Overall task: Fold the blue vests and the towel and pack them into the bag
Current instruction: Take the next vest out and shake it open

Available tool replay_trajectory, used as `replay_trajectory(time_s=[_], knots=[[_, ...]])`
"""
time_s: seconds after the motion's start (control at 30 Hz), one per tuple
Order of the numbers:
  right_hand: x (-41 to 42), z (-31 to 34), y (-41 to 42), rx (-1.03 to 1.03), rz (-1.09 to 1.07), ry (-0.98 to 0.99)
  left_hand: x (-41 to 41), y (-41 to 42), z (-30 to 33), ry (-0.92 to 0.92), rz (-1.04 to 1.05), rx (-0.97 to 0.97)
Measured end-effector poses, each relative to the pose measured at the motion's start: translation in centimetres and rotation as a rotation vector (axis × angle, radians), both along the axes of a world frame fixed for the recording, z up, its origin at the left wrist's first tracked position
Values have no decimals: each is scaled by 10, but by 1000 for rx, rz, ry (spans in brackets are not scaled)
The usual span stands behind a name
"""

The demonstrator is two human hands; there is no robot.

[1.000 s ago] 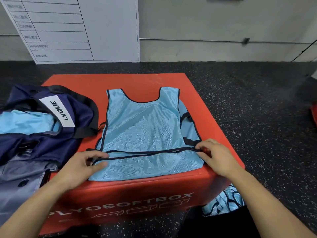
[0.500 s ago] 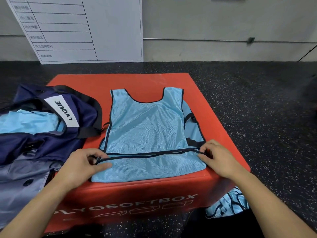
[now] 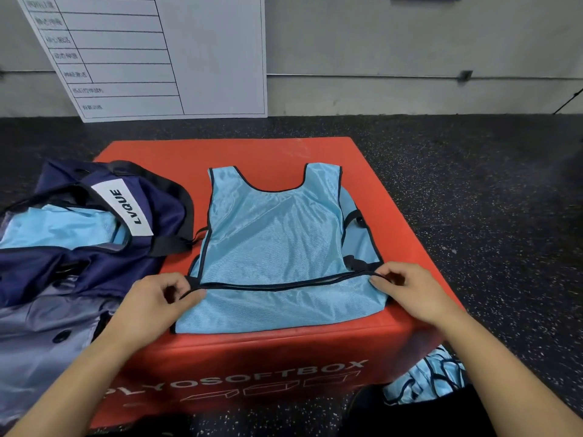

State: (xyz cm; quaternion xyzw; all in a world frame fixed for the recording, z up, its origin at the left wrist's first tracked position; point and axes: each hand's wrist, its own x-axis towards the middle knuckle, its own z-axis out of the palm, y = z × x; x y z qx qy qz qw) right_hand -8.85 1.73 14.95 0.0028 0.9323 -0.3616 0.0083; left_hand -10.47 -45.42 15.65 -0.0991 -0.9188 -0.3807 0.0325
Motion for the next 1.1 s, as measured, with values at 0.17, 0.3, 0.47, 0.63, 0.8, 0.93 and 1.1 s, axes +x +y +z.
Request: replay_trajectory(time_s=[0.17, 0.3, 0.47, 0.63, 0.8, 0.93, 1.1], knots=[[-1, -1, -1, -78, 23, 23, -3, -2, -4, -225, -136, 240], [-3, 7, -3, -201, 59, 6, 0, -13, 15, -382, -300, 266], [5, 19, -4, -131, 186, -201, 5, -15, 20, -400, -367, 79], [9, 24, -11, -168, 120, -115, 6, -3, 8, -198, -180, 125], [13, 57, -13, -311, 20, 114, 0, -2, 40, 17, -86, 196], [8, 115, -8, -292, 62, 190, -6, -3, 106, 151, -78, 190], [8, 225, -10, -261, 121, 323, -11, -7, 213, 280, -76, 285]])
